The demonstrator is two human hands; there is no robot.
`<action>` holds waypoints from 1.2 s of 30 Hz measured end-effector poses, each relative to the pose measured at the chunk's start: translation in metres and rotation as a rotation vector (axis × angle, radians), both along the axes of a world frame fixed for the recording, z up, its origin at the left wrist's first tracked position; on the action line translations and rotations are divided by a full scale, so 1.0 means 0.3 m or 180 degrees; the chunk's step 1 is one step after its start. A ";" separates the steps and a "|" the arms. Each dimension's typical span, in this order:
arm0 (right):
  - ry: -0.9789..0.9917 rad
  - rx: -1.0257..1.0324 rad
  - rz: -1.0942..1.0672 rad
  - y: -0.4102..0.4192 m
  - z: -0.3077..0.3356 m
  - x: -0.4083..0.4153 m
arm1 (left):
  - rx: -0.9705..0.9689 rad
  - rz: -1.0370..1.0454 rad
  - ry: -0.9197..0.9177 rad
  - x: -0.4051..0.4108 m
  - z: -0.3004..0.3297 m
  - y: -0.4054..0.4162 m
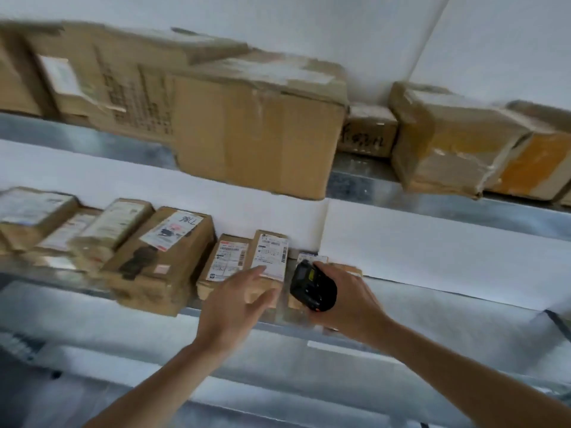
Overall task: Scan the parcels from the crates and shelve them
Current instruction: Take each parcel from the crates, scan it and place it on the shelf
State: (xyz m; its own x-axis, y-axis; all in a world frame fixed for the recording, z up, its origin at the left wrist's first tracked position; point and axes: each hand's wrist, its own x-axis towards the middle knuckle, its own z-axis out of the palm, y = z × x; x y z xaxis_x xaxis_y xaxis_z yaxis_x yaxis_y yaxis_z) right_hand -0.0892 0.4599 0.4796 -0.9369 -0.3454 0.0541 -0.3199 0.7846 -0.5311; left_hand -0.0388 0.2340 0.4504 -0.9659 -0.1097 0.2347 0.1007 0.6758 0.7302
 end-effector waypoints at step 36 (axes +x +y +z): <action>-0.0636 0.0333 0.2709 -3.195 -0.356 0.430 | 0.0483 0.3458 -0.1167 1.010 -0.347 -2.734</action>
